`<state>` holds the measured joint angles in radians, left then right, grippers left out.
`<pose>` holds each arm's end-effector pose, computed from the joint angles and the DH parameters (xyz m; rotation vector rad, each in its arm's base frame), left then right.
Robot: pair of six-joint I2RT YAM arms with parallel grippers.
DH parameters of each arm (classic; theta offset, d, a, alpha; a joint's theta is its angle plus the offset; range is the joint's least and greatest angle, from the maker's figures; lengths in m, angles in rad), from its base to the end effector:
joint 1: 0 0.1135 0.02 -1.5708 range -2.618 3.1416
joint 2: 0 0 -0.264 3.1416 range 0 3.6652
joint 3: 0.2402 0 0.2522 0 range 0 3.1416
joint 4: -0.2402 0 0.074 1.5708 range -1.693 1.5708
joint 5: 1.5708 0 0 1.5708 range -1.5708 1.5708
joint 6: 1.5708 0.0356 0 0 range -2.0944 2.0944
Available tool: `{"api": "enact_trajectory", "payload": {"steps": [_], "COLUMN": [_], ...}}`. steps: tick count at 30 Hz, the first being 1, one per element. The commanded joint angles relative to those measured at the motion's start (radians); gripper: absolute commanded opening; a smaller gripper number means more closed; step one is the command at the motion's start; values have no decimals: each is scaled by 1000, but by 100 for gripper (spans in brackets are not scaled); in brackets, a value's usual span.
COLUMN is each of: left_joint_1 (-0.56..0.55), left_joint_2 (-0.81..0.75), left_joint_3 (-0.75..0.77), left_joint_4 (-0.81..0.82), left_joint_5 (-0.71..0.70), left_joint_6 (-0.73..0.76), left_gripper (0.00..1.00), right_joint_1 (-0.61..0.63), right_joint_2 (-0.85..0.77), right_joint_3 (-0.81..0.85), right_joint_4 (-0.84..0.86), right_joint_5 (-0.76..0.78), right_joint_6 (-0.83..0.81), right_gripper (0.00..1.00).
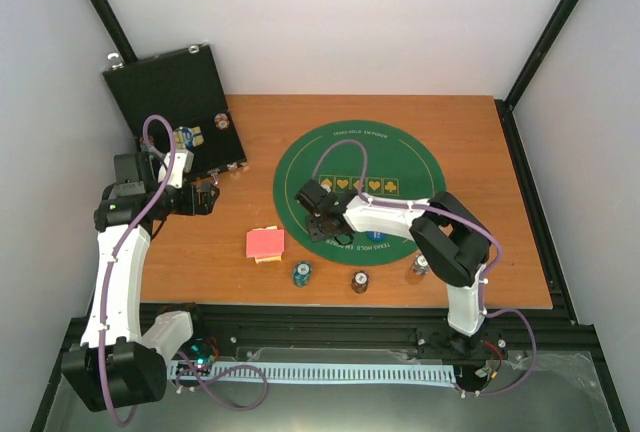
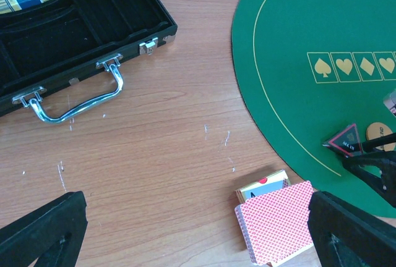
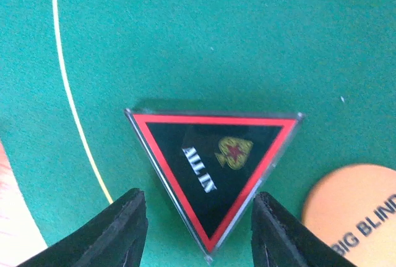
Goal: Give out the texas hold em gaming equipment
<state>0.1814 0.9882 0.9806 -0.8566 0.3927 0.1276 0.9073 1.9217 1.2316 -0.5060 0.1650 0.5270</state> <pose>0.1889 0.0208 0.3108 0.1100 2.3721 -0.3311 0.2373 0.2940 0.1502 -0.4769 2.7059 0.1711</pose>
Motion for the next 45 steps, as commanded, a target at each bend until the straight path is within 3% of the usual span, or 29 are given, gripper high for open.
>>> {"api": "enact_trajectory", "payload": {"steps": [1, 15, 34, 40, 42, 45], "left_joint_1": [9, 7, 8, 9, 8, 7], "left_joint_2": [2, 1, 14, 11, 9, 2], "left_joint_3": [30, 44, 58, 65, 66, 68], "left_joint_4": [5, 6, -12, -21, -25, -30], "left_joint_5": [-9, -19, -31, -28, -26, -23], "left_joint_6": [-14, -5, -1, 4, 5, 11], "left_gripper": [100, 100, 100, 100, 100, 100], "right_joint_1": [-2, -39, -4, -4, -6, -13], "right_joint_2": [43, 64, 325, 236, 173, 51], "right_joint_3": [46, 87, 464, 396, 340, 242], "right_joint_4": [-6, -5, -139, -129, -121, -106], "right_joint_5": [-19, -49, -75, -58, -50, -29], "right_joint_6": [-19, -34, -150, -126, -116, -85], "right_gripper": [42, 39, 36, 49, 60, 64]}}
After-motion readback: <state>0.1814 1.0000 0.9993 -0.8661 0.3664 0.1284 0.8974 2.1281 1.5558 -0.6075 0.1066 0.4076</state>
